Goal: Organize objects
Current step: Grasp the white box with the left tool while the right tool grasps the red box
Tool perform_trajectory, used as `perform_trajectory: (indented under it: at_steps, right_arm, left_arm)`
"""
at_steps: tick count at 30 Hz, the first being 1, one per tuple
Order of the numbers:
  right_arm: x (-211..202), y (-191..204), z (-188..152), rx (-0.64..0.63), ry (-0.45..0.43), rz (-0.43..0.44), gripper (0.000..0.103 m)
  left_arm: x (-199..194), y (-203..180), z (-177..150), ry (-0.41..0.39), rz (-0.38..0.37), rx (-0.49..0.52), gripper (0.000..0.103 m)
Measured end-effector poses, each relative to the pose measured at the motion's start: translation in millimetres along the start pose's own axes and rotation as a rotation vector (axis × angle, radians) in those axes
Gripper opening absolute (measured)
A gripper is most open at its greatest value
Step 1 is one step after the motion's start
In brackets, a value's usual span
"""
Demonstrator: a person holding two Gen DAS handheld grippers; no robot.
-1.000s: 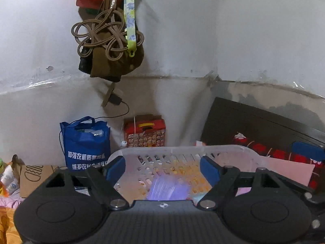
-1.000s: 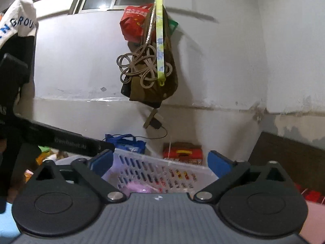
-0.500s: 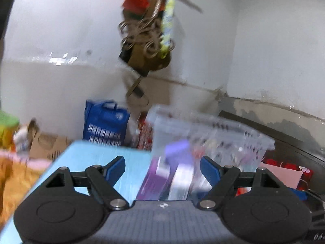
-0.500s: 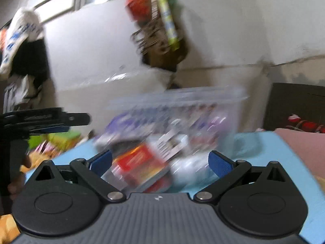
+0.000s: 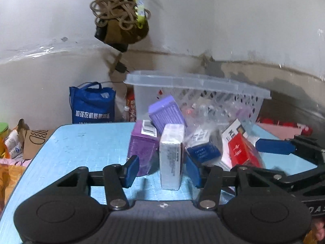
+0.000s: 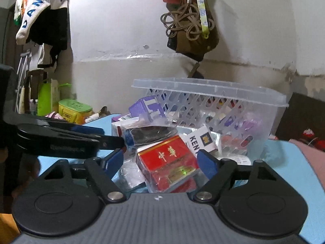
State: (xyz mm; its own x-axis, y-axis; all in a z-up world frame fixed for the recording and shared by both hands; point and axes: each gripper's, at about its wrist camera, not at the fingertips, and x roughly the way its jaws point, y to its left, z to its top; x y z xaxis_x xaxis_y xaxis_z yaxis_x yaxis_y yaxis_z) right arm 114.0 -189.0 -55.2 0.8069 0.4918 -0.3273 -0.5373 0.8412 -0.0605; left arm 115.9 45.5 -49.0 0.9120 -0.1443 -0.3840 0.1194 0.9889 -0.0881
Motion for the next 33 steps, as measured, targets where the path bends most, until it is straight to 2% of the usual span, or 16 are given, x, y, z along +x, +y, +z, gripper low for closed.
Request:
perform_trajectory:
  at_steps: [3, 7, 9, 12, 14, 16, 19, 24, 26, 28, 29, 33]
  right_arm:
    - [-5, 0, -5, 0.015, -0.008, 0.000, 0.072]
    - [-11, -3, -12, 0.040, -0.041, 0.008, 0.057]
    - [-15, -8, -13, 0.075, -0.062, 0.015, 0.051]
    - [-13, -14, -12, 0.077, -0.042, 0.023, 0.055]
    - [-11, -13, -10, 0.064, -0.024, 0.011, 0.073]
    - [-8, -12, -8, 0.049, -0.002, 0.008, 0.086]
    - [-2, -9, -5, 0.023, 0.034, -0.007, 0.087]
    - [7, -14, -5, 0.061, 0.085, 0.013, 0.085]
    - [8, -16, -7, 0.073, 0.087, 0.017, 0.076]
    - [5, -18, -10, 0.085, 0.074, 0.026, 0.075]
    - [3, -18, -11, 0.087, 0.068, 0.026, 0.075]
    - [-7, -16, -15, 0.083, 0.008, -0.004, 0.075]
  left_arm:
    - [9, -4, 3, 0.022, -0.012, 0.016, 0.056]
    - [17, -9, 4, 0.038, -0.024, 0.032, 0.055]
    - [18, -8, 3, 0.047, -0.041, 0.024, 0.040]
    - [18, -10, 2, 0.052, -0.048, 0.029, 0.038]
    - [18, -10, 2, 0.050, -0.061, 0.031, 0.038]
    - [18, -10, 2, 0.052, -0.065, 0.030, 0.038]
    - [19, -8, 2, 0.058, -0.075, 0.021, 0.039]
    - [22, -9, 3, 0.068, -0.078, 0.015, 0.040]
    - [22, -9, 3, 0.068, -0.080, 0.013, 0.039]
    - [21, -8, 2, 0.060, -0.090, 0.006, 0.036]
    - [20, -7, 2, 0.054, -0.097, 0.003, 0.030]
    - [11, -8, 0, -0.007, -0.093, 0.013, 0.030]
